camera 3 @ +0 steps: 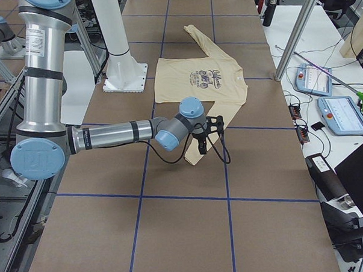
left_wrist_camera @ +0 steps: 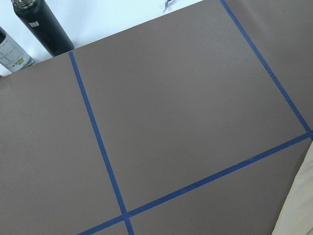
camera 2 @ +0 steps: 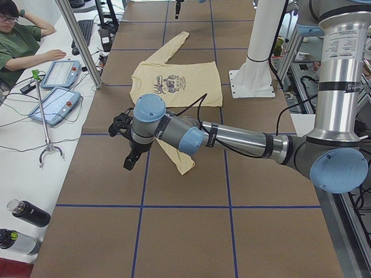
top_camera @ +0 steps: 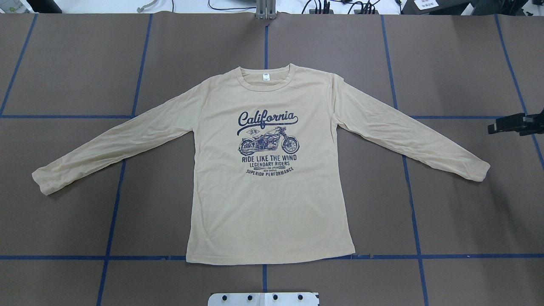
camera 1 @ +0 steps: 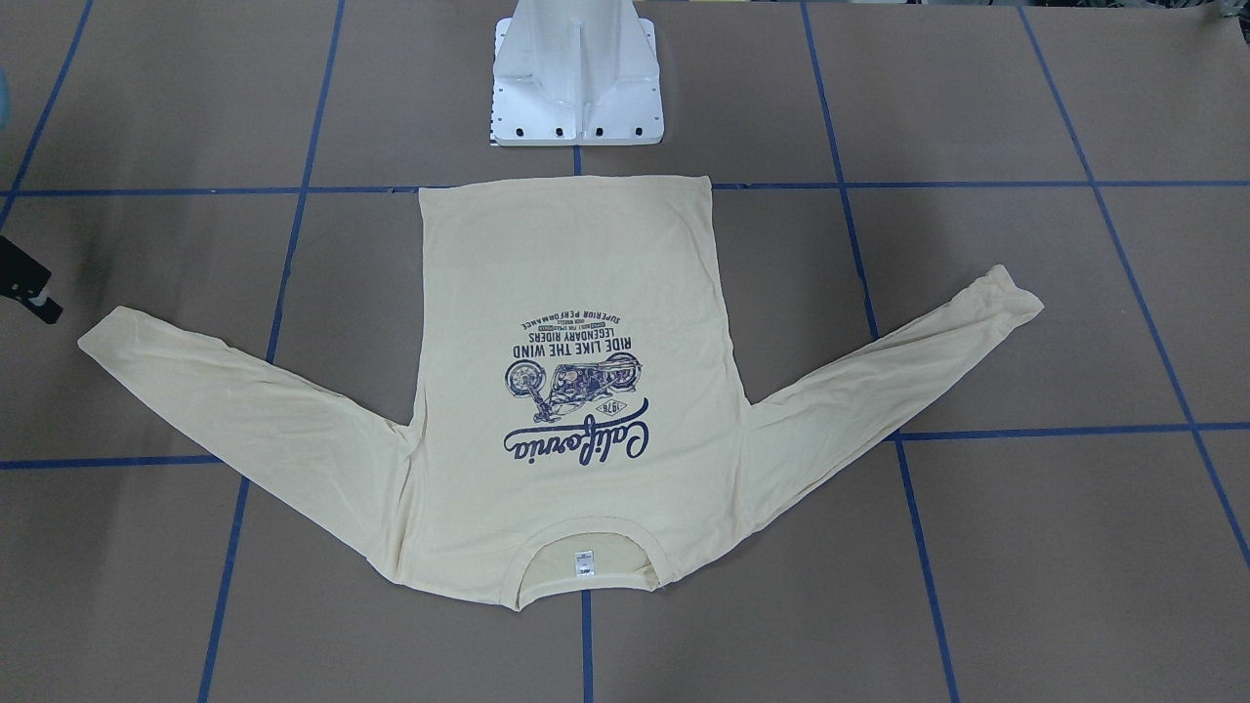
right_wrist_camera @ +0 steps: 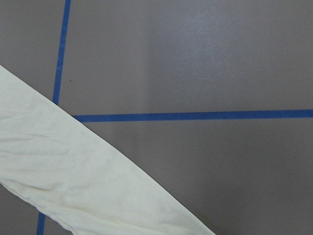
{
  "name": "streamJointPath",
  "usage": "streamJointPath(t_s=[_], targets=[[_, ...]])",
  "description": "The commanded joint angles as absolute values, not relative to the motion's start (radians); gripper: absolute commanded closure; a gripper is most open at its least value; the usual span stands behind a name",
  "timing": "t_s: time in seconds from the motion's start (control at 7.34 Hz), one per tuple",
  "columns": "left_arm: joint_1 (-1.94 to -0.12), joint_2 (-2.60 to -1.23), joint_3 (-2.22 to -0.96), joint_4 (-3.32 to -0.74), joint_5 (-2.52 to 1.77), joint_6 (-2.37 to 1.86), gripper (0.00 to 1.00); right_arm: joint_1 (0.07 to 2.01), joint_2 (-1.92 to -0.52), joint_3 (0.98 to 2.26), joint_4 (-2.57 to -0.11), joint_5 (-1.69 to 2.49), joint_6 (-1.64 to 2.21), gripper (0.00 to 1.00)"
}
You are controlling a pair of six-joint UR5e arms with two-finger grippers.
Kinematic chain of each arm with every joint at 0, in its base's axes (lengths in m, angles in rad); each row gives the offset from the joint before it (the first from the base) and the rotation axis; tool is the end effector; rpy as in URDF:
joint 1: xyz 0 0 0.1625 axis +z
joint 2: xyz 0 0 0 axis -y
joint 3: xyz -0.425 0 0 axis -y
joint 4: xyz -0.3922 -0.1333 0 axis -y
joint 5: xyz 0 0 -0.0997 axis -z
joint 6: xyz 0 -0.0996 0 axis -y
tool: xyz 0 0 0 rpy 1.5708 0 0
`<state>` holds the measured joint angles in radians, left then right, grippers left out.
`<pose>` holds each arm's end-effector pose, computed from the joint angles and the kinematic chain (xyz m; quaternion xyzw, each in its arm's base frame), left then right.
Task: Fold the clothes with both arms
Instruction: 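Grasp the sleeve cuff nearest the right gripper with the right gripper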
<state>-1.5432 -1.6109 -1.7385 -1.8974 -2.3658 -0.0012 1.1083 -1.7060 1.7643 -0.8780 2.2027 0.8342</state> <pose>-0.0478 -0.5236 0.5155 0.2381 0.3768 0.1139 0.8879 -0.1395 -0.4467 0.5515 0.1033 -0.4409 0.0514 0.8901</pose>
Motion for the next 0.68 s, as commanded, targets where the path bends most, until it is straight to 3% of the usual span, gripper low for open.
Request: streamJointPath(t_s=[0.0,0.27,0.55], targets=[[-1.543,-1.611,-1.738,-1.898,-2.367,0.002,0.0,1.016,-1.726,1.717,-0.818,2.126,0.874,0.01],[-1.543,-1.608,-1.74,-1.898,-2.367,0.002,0.0,0.997,-1.743,1.55,-0.549,2.109,0.899,0.02],[-1.543,-1.605,-1.74,-1.898,-2.368,0.002,0.0,0.977,-1.75,1.517,-0.495,2.102,0.925,0.14]])
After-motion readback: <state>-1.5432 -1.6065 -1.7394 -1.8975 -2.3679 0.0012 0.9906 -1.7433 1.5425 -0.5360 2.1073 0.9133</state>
